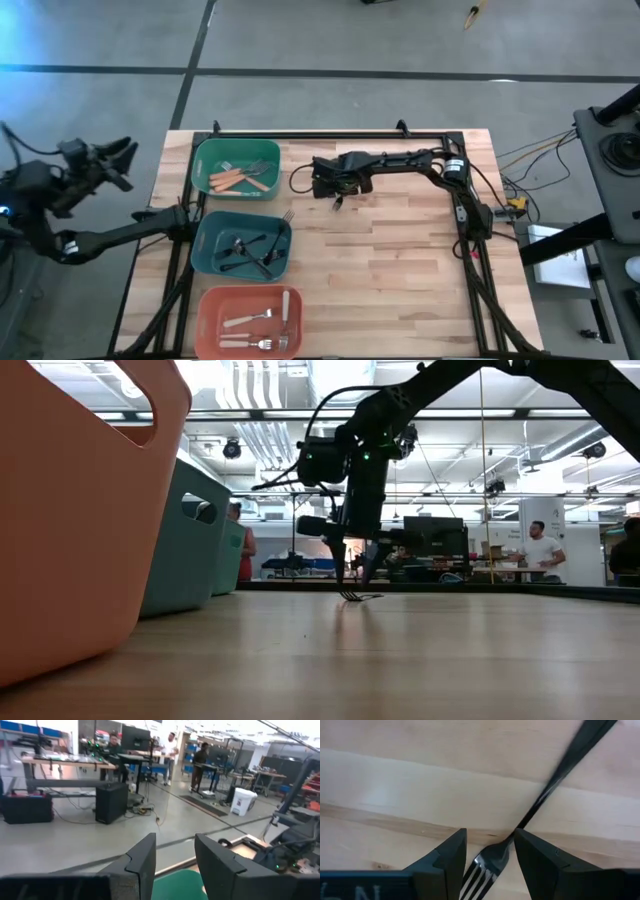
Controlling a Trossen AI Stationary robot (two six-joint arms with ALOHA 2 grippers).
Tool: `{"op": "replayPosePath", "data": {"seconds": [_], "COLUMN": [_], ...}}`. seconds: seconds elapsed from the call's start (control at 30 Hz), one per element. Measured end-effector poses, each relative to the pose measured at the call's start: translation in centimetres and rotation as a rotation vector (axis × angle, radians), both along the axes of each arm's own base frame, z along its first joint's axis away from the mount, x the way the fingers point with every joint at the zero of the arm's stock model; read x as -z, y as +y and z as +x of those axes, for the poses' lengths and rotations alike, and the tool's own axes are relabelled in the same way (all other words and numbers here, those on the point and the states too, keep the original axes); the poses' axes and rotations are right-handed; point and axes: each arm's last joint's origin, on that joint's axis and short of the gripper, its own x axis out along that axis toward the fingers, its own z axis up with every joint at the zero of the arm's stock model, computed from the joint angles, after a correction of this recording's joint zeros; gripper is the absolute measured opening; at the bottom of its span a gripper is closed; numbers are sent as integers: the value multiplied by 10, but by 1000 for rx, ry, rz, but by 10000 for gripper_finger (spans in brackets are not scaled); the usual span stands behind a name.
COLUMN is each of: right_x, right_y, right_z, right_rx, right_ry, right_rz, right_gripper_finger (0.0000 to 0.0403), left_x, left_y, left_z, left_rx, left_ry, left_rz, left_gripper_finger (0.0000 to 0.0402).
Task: Sort silverware by color (type)
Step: Put the black fork into the blue bin
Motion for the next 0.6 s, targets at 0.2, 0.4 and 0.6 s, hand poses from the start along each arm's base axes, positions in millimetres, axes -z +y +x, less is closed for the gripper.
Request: {"op": "replayPosePath", "data": {"seconds": [0.2, 0.4, 0.6], "right_x": [1, 1, 13], "right_y": [3, 9, 6], "right_z": [-2, -4, -2], "right_rx": [39, 63, 76], "right_ry": [24, 55, 77], "right_rz": [9, 4, -15], "right_gripper_finger": [157, 157, 154], "left_x": [-6, -5, -2], "left_y": [-8, -9, -6], "left_z": [-22, -24, -20], "left_rx": [-25, -26, -57], "left_ry": [-6, 1, 29], "left_rz": [5, -4, -6], "left_gripper_finger": [119, 119, 119]}}
